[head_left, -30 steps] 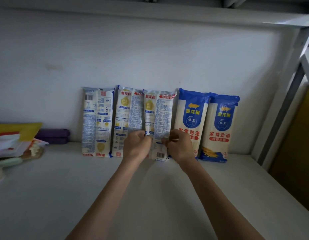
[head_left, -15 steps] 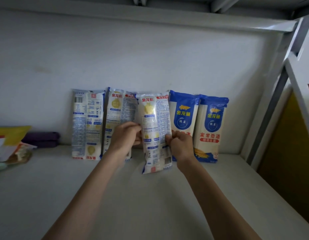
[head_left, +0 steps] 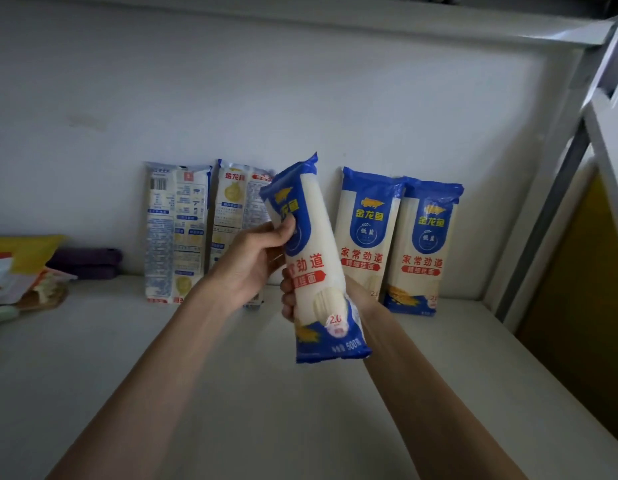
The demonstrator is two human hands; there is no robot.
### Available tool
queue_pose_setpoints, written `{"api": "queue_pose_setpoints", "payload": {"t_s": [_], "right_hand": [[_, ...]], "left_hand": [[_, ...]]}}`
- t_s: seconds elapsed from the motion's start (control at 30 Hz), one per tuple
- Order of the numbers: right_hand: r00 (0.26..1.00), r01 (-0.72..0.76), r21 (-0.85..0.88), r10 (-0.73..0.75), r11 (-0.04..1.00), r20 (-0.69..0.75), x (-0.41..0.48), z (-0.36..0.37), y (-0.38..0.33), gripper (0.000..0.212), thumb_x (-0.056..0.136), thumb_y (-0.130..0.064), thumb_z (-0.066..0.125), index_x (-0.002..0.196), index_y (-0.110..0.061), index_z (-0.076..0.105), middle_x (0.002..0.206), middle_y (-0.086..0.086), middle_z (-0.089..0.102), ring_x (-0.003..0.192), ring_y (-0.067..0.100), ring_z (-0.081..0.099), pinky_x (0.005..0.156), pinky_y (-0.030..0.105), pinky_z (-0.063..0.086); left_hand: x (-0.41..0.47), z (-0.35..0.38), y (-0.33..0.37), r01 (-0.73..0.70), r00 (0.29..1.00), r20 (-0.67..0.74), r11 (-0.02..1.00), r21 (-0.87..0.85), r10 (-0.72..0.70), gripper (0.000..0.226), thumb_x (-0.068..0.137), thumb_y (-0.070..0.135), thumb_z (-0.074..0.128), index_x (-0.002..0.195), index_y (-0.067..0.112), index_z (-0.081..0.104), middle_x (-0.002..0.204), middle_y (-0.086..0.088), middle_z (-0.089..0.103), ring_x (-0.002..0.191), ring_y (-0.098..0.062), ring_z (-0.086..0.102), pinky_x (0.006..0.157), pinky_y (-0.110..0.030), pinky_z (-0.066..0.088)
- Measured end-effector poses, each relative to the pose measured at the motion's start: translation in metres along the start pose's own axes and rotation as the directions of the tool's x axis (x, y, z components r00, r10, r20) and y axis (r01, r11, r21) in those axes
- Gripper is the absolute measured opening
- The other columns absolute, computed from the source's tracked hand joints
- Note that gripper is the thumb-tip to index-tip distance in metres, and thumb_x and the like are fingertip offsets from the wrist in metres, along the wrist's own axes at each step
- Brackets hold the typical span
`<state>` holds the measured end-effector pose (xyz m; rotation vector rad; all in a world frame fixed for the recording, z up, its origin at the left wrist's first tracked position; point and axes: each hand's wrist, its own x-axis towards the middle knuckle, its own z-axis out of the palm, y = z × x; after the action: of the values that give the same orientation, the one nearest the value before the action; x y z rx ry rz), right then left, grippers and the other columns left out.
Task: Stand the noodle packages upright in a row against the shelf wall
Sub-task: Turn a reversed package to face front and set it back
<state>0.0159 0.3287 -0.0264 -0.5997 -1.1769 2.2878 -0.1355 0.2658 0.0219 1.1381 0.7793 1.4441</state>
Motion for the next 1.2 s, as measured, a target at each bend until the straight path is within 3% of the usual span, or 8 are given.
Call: {"api": "queue_pose_setpoints", "payload": {"t_s": [0.17, 0.3, 0.37, 0.47, 0.63, 0.8, 1.0, 1.2], "right_hand": [[0.996, -0.034, -0.048, 0.038, 0.998, 0.084, -0.008, 0.012, 0.009, 0.039, 0.086, -0.036, 0.064, 0.108, -0.004, 0.06, 0.098, 0.013, 0.067, 0.086, 0.027, 0.067, 0.086, 0.041, 0.054], [0.989, 0.084, -0.304, -0.117, 0.949, -0.095, -0.028, 0.01, -0.003, 0.033, 0.086, -0.025, 0.064, 0.112, -0.005, 0.063, 0.109, 0.019, 0.067, 0.105, 0.038, 0.061, 0.103, 0.054, 0.043], [0.964, 0.035, -0.488, -0.158, 0.872, -0.213, -0.038, 0.005, -0.012, 0.026, 0.09, -0.017, 0.06, 0.113, -0.004, 0.065, 0.114, 0.018, 0.069, 0.108, 0.037, 0.064, 0.102, 0.056, 0.045], [0.941, -0.108, -0.701, -0.155, 0.705, -0.301, -0.061, -0.003, -0.026, 0.023, 0.096, -0.011, 0.051, 0.114, -0.008, 0.065, 0.113, 0.01, 0.071, 0.104, 0.025, 0.068, 0.096, 0.046, 0.053], [0.988, -0.107, -0.795, -0.027, 0.597, -0.154, -0.078, 0.005, -0.022, 0.052, 0.082, -0.018, 0.074, 0.13, -0.024, 0.055, 0.125, -0.005, 0.065, 0.116, 0.017, 0.061, 0.088, 0.033, 0.056], [0.903, 0.032, -0.798, -0.36, 0.602, -0.236, -0.04, 0.002, 0.004, 0.037, 0.081, -0.016, 0.076, 0.116, -0.009, 0.066, 0.107, 0.004, 0.073, 0.103, 0.022, 0.068, 0.088, 0.041, 0.058], [0.823, 0.14, -0.823, -0.527, 0.55, -0.212, -0.031, 0.001, 0.018, 0.026, 0.082, -0.009, 0.073, 0.107, -0.005, 0.068, 0.094, -0.003, 0.072, 0.084, 0.011, 0.068, 0.062, 0.017, 0.057], [0.89, 0.023, -0.887, -0.414, 0.461, -0.192, -0.04, -0.004, 0.002, 0.036, 0.081, -0.018, 0.075, 0.115, -0.008, 0.069, 0.108, 0.001, 0.073, 0.101, 0.016, 0.069, 0.084, 0.034, 0.059]], "left_hand": [[-0.009, 0.005, 0.002, -0.023, 0.998, -0.054, 0.996, 0.091, 0.028, 0.04, 0.073, 0.023, 0.075, 0.104, -0.001, 0.063, 0.086, -0.017, 0.069, 0.045, -0.019, 0.059, 0.035, -0.023, 0.043], [-0.006, 0.013, 0.002, -0.082, 0.989, -0.116, 0.992, 0.095, 0.093, 0.05, 0.062, 0.013, 0.082, 0.108, 0.0, 0.067, 0.103, -0.016, 0.074, 0.087, -0.033, 0.072, 0.071, -0.042, 0.058], [-0.005, 0.015, 0.003, -0.091, 0.98, -0.169, 0.991, 0.096, 0.106, 0.051, 0.057, 0.013, 0.082, 0.106, 0.003, 0.07, 0.104, -0.012, 0.075, 0.097, -0.032, 0.071, 0.082, -0.043, 0.057], [-0.003, 0.012, 0.002, -0.087, 0.963, -0.245, 0.99, 0.113, 0.113, 0.046, 0.059, 0.009, 0.085, 0.103, 0.005, 0.072, 0.099, -0.009, 0.076, 0.093, -0.028, 0.073, 0.08, -0.043, 0.058], [-0.003, 0.01, 0.001, -0.119, 0.922, -0.343, 0.974, 0.191, 0.18, 0.034, 0.065, 0.003, 0.085, 0.097, 0.007, 0.074, 0.09, -0.006, 0.078, 0.078, -0.023, 0.075, 0.065, -0.036, 0.059], [-0.002, 0.014, -0.004, -0.123, 0.91, -0.35, 0.951, 0.284, 0.222, 0.029, 0.07, 0.007, 0.083, 0.097, 0.012, 0.072, 0.089, -0.003, 0.078, 0.077, -0.018, 0.076, 0.063, -0.033, 0.06], [-0.002, -0.003, -0.008, 0.082, 0.978, -0.206, 0.86, 0.503, 0.028, 0.059, 0.057, 0.016, 0.091, 0.111, 0.016, 0.066, 0.102, 0.0, 0.075, 0.091, -0.019, 0.073, 0.079, -0.043, 0.059], [-0.004, -0.012, -0.018, 0.214, 0.977, -0.142, 0.719, 0.662, -0.161, 0.063, 0.055, 0.009, 0.092, 0.11, 0.02, 0.066, 0.105, 0.003, 0.074, 0.102, -0.016, 0.067, 0.092, -0.044, 0.054]]}}
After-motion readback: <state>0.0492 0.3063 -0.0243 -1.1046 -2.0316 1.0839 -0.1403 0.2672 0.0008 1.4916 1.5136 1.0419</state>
